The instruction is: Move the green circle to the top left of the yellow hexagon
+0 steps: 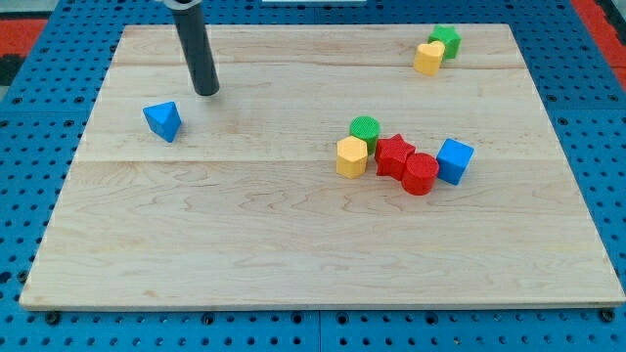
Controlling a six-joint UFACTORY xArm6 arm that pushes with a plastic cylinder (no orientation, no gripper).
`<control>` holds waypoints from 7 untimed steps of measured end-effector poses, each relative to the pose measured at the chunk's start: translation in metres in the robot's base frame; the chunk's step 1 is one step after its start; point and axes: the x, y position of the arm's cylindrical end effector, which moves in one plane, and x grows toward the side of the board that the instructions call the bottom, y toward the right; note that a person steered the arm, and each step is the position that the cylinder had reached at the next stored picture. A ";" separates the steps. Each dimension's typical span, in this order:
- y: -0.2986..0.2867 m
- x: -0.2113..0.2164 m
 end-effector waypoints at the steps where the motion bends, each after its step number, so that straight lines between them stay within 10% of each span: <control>1: 0.000 0.000; 3: 0.014 0.005; 7: 0.250 0.075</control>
